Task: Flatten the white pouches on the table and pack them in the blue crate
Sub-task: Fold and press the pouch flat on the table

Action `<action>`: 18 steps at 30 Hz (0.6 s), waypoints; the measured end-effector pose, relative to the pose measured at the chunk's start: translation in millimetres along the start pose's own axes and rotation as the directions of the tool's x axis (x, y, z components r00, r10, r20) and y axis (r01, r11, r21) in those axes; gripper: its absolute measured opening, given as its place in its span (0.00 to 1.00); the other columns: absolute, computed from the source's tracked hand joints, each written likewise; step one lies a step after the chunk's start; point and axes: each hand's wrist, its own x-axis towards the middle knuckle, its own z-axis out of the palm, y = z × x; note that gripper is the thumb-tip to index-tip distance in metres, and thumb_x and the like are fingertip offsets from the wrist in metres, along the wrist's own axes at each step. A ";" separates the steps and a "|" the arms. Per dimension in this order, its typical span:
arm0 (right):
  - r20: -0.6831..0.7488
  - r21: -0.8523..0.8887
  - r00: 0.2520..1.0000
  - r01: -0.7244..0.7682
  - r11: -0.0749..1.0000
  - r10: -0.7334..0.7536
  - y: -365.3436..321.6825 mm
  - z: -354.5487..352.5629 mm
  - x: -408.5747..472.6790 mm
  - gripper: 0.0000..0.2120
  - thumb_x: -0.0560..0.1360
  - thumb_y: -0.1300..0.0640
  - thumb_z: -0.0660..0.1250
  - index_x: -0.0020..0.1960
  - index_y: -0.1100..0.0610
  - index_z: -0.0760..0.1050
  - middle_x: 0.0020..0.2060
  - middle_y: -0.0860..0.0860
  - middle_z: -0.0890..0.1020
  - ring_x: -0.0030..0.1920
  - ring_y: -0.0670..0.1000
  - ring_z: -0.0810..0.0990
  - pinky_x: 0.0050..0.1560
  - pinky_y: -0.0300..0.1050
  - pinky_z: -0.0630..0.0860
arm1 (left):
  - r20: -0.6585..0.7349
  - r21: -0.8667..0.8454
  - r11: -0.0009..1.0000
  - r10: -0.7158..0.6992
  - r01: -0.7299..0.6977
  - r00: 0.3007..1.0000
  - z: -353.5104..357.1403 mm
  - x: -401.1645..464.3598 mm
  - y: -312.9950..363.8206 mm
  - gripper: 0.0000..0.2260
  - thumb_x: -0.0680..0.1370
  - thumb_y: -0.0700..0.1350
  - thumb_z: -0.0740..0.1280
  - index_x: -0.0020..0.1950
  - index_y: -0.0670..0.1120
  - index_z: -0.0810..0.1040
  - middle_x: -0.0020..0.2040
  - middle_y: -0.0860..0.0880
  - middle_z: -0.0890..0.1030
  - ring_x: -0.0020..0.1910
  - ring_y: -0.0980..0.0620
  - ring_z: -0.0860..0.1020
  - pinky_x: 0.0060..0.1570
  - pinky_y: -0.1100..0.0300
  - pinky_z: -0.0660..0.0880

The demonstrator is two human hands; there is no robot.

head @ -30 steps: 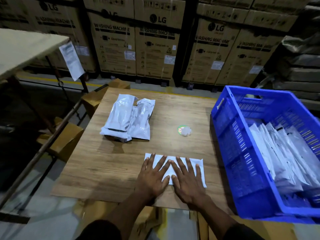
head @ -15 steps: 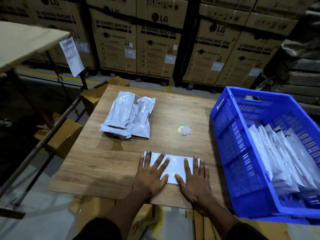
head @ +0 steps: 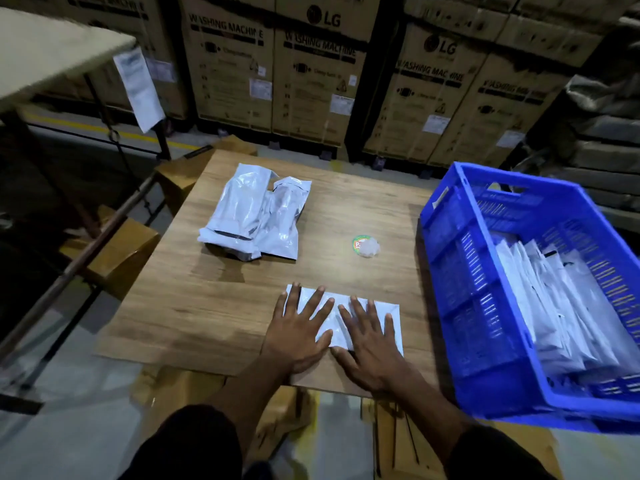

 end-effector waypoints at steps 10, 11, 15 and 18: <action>-0.252 -0.149 0.967 0.008 0.989 -0.046 5.9 -2.0 -13.6 0.08 0.79 0.52 0.61 0.52 0.53 0.77 0.66 0.52 0.76 0.73 0.58 0.68 0.64 0.66 0.71 | -0.003 0.051 0.998 0.023 -0.023 1.000 -7.2 -12.5 -1.8 0.37 0.79 0.69 0.53 0.80 0.47 0.63 0.82 0.46 0.58 0.79 0.34 0.57 0.71 0.27 0.57; -0.271 -0.126 0.961 0.014 0.992 -0.048 4.3 -4.1 -11.9 0.08 0.80 0.53 0.60 0.52 0.53 0.76 0.66 0.52 0.75 0.72 0.58 0.69 0.64 0.64 0.71 | -0.011 0.073 0.997 0.021 -0.020 1.000 -10.1 -15.7 -1.9 0.38 0.78 0.69 0.54 0.80 0.45 0.64 0.82 0.45 0.59 0.80 0.35 0.58 0.70 0.26 0.56; -0.315 -0.041 0.945 0.078 0.996 -0.087 -1.9 -14.4 -12.1 0.07 0.78 0.53 0.60 0.54 0.54 0.73 0.66 0.52 0.72 0.70 0.58 0.70 0.64 0.62 0.69 | -0.055 0.146 0.988 0.049 -0.040 0.997 -16.5 -19.2 -1.1 0.22 0.76 0.53 0.67 0.69 0.47 0.76 0.73 0.46 0.75 0.77 0.39 0.66 0.66 0.24 0.61; -0.353 -0.211 0.889 0.230 0.950 -0.293 -9.0 -24.1 -22.5 0.16 0.75 0.50 0.64 0.61 0.51 0.74 0.72 0.50 0.70 0.76 0.62 0.63 0.68 0.71 0.63 | -0.163 0.163 0.987 0.036 -0.009 0.986 -19.8 -15.3 -4.1 0.19 0.74 0.41 0.59 0.61 0.49 0.81 0.67 0.48 0.80 0.72 0.40 0.72 0.64 0.23 0.61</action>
